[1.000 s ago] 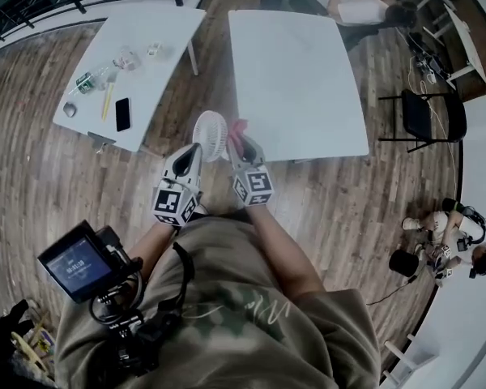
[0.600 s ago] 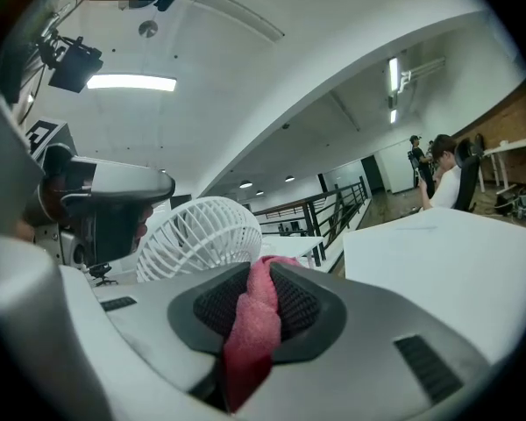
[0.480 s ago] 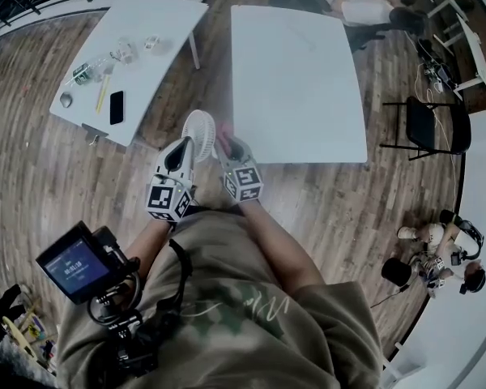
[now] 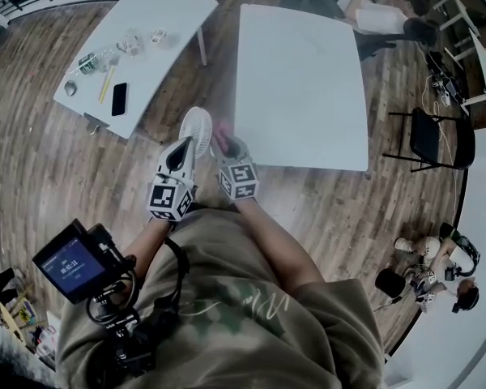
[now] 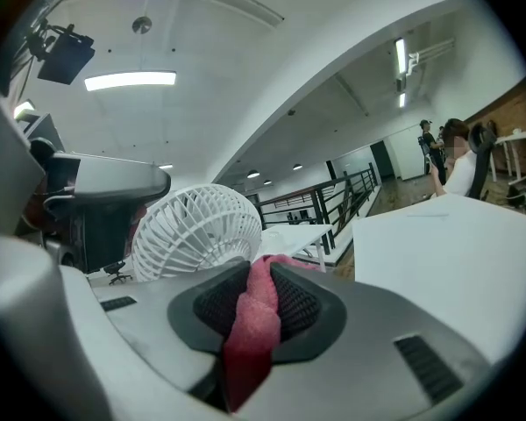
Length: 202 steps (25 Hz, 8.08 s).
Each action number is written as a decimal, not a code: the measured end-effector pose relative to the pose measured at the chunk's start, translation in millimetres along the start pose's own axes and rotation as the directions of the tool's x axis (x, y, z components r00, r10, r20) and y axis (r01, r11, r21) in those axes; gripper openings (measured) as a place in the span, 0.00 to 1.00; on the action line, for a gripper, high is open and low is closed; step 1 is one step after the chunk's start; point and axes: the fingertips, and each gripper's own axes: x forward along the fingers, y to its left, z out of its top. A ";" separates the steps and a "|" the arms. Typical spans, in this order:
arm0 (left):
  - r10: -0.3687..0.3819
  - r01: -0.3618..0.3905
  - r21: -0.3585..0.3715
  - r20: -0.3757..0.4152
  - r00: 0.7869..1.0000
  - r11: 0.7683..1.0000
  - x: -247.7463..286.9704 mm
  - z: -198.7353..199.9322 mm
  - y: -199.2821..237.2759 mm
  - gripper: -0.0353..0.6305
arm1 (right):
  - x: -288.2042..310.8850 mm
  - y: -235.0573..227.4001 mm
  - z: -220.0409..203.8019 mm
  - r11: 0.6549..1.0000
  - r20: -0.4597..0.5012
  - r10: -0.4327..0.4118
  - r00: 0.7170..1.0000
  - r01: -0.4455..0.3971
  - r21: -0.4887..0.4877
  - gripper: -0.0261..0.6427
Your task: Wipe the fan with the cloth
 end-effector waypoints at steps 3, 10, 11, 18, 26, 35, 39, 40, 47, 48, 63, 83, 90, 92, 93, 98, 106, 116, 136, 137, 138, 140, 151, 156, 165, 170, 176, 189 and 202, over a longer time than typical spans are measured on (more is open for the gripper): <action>0.001 -0.001 0.002 -0.013 1.000 1.000 -0.4 -7.3 -5.5 0.08 | -4.0 -3.9 -4.7 1.000 -0.003 0.011 1.000 -0.011 0.014 0.19; 0.000 0.000 -0.001 0.002 1.000 1.000 2.8 -5.2 -9.6 0.08 | -7.3 -5.4 -6.8 1.000 -0.005 0.016 1.000 -0.017 -0.006 0.19; -0.002 0.002 -0.002 0.006 1.000 1.000 3.8 -5.4 -11.3 0.08 | -8.1 -6.8 -7.5 1.000 -0.002 0.016 1.000 -0.016 -0.013 0.19; -0.021 0.021 -0.007 0.018 1.000 1.000 3.7 -5.4 -17.3 0.08 | -10.5 -6.4 -9.0 0.998 -0.005 0.000 1.000 0.000 -0.063 0.19; -0.020 0.020 -0.017 0.018 1.000 1.000 3.8 -5.3 -20.4 0.08 | -11.2 -8.5 -10.3 0.993 -0.006 -0.016 1.000 0.015 -0.117 0.19; 0.018 -0.017 -0.030 0.030 0.999 0.999 -1.5 -3.7 -9.0 0.08 | -9.1 -6.6 -12.6 0.993 -0.009 -0.017 1.000 0.016 -0.116 0.19; 0.010 -0.009 -0.026 0.038 0.999 1.000 -2.5 -2.5 -9.5 0.08 | -9.4 -14.5 -21.0 0.993 -0.036 -0.043 0.998 0.039 -0.110 0.19; 0.010 -0.009 -0.024 0.041 0.999 1.000 -3.3 -2.3 -9.8 0.08 | -9.9 -15.7 -22.9 0.993 -0.041 -0.048 0.998 0.044 -0.107 0.19; 0.019 -0.018 -0.024 0.039 0.999 1.000 -5.9 -0.3 -7.4 0.08 | -7.8 -14.7 -24.1 0.993 -0.030 -0.052 0.998 0.048 -0.104 0.19; 0.017 -0.016 -0.022 0.040 0.999 1.000 -6.1 0.0 -7.3 0.08 | -7.5 -14.3 -24.0 0.993 -0.026 -0.052 0.998 0.049 -0.104 0.19; 0.031 -0.030 -0.033 0.027 0.999 0.999 -9.4 -7.8 -3.5 0.08 | -7.2 -19.0 -35.7 0.992 -0.053 -0.073 0.996 0.067 -0.104 0.19; 0.016 -0.016 -0.037 -0.002 1.000 0.999 -5.6 -11.7 -18.5 0.08 | -11.1 -30.4 -48.3 0.990 -0.100 -0.120 0.988 0.112 -0.083 0.18; 0.015 -0.016 -0.068 -0.018 1.000 0.998 -1.8 -20.8 -24.6 0.08 | -8.0 -29.3 -47.0 0.991 -0.107 -0.107 0.988 0.098 -0.093 0.18; 0.026 -0.027 -0.070 -0.006 1.000 0.997 -1.7 -18.3 -25.6 0.08 | -9.6 -29.6 -46.1 0.991 -0.104 -0.105 0.989 0.096 -0.092 0.18; 0.030 -0.030 -0.073 0.000 1.000 0.997 -1.1 -16.6 -26.1 0.08 | -10.4 -30.2 -45.7 0.992 -0.101 -0.105 0.989 0.096 -0.088 0.18; 0.039 -0.039 -0.055 0.007 0.999 0.998 0.2 -12.7 -21.0 0.08 | -10.6 -31.2 -47.9 0.991 -0.087 -0.132 0.987 0.128 -0.047 0.17; 0.076 -0.073 -0.070 0.041 0.996 0.995 -4.4 2.4 -11.1 0.08 | -11.2 -28.5 -47.9 0.988 -0.078 -0.132 0.988 0.125 -0.090 0.17; 0.103 -0.098 -0.099 0.054 0.993 0.990 -9.1 0.9 -6.5 0.08 | -13.5 -28.3 -46.7 0.987 -0.061 -0.137 0.989 0.130 -0.098 0.17; 0.144 -0.133 -0.156 0.059 0.988 0.979 -17.8 -13.2 -1.6 0.08 | -8.8 -25.5 -45.8 0.985 0.015 -0.133 0.991 0.133 -0.113 0.18; 0.145 -0.134 -0.159 0.059 0.988 0.978 -18.4 -14.1 -2.0 0.08 | -9.0 -25.5 -46.0 0.984 0.018 -0.134 0.991 0.135 -0.114 0.18; 0.144 -0.133 -0.161 0.058 0.988 0.978 -18.7 -15.0 -2.8 0.08 | -9.4 -25.9 -46.4 0.984 0.018 -0.136 0.991 0.137 -0.115 0.18; 0.141 -0.130 -0.161 0.056 0.988 0.978 -18.5 -16.6 -4.6 0.08 | -9.8 -27.5 -48.8 0.983 0.012 -0.145 0.989 0.145 -0.114 0.18; 0.148 -0.138 -0.162 0.054 0.988 0.977 -17.5 -20.4 -6.7 0.08 | -9.9 -33.0 -61.1 0.982 -0.015 -0.155 0.988 0.153 -0.110 0.18; 0.153 -0.143 -0.163 0.052 0.987 0.976 -15.1 -22.6 -7.1 0.08 | -8.9 -36.4 -66.5 0.982 -0.017 -0.159 0.987 0.156 -0.105 0.17; 0.154 -0.145 -0.173 0.037 0.987 0.974 -13.1 -26.8 -2.5 0.08 | 0.6 -41.2 -79.3 0.982 -0.046 -0.169 0.984 0.164 -0.095 0.17; 0.143 -0.136 -0.160 0.031 0.989 0.978 -15.0 -27.8 -4.0 0.08 | 2.6 -44.4 -88.5 0.981 -0.063 -0.175 0.983 0.169 -0.096 0.17; 0.132 -0.126 -0.153 0.032 0.991 0.980 -15.1 -27.2 -5.9 0.08 | 4.7 -52.0 -103.8 0.978 -0.098 -0.187 0.977 0.177 -0.107 0.17; 0.068 -0.061 -0.135 0.045 0.997 0.989 -18.6 -20.6 -27.8 0.08 | -6.5 -60.3 -115.3 0.977 -0.220 -0.190 0.957 0.162 -0.138 0.18; -0.006 0.011 -0.100 0.053 0.999 0.995 -27.7 5.5 -33.2 0.08 | -46.1 -10.6 45.0 0.995 0.098 -0.102 0.990 0.101 0.018 0.18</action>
